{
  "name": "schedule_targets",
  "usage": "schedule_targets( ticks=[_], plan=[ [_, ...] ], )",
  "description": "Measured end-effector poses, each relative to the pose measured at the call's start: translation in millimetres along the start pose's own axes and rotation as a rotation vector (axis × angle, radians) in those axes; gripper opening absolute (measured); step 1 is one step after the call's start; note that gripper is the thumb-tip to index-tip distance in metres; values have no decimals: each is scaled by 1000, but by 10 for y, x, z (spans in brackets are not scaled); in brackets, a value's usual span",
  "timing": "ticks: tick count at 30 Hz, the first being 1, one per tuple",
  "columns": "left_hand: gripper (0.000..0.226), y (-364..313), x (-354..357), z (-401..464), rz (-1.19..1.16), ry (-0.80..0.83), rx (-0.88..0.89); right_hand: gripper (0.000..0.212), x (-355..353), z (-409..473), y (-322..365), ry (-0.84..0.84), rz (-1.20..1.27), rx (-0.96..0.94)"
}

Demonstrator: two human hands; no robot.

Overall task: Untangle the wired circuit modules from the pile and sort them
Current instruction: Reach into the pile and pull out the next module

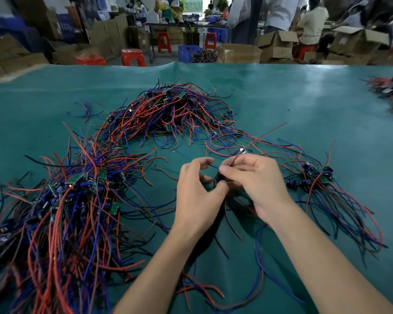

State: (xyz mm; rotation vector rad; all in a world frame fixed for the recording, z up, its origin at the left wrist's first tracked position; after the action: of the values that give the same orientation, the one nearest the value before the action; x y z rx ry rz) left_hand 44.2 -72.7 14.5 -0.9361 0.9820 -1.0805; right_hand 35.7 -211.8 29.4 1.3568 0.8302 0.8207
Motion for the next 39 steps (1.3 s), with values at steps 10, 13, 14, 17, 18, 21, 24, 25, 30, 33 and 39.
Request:
schedule_targets(
  ticks=[10, 13, 14, 17, 18, 21, 24, 25, 30, 33, 39],
  plan=[
    [14, 10, 84, -22, -120, 135, -35, 5, -90, 46, 81, 41, 370, 210],
    [12, -1, 61, -6, -144, 123, -44, 3, -24, 23, 66, 125, 361, 257],
    [10, 4, 57, 0, -156, 117, -52, 5, -16, 19, 64, 140, 355, 268],
    [6, 13, 54, 8, -129, 106, -28, 14, -18, 20, 72, 191, 375, 278],
    [6, 14, 54, 9, -126, 104, -25, 20, -21, 16, 82, 220, 376, 273],
    [8, 16, 60, 13, -117, 119, -34, 30, -17, 10, 86, 286, 345, 265],
    [15, 4, 77, 4, -110, 145, -28, 29, -16, 12, 79, 304, 317, 255],
    [18, -3, 76, 2, -104, 143, -31, 27, -22, 15, 80, 308, 307, 243],
    [24, -30, 54, 0, -81, 123, -79, 14, -54, 27, 93, 307, 292, 193],
    [23, -83, 46, -27, -80, 149, -74, 11, -90, 61, 86, 200, 353, 196],
    [26, -102, 55, -49, -60, 192, -10, 5, -117, 92, 42, 138, 355, 222]
  ],
)
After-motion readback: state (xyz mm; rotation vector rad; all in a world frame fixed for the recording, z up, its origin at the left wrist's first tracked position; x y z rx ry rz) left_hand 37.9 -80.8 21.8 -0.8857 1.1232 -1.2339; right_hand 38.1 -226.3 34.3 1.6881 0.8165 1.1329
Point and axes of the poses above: each hand's wrist, its own z-axis towards the middle knuckle, its own x-axis out of the palm, y = z × x, the point moved 4 cm from there along z, towards the middle knuckle, and after that the axes turned 10 degrees about -y, right-handed, at the moved point
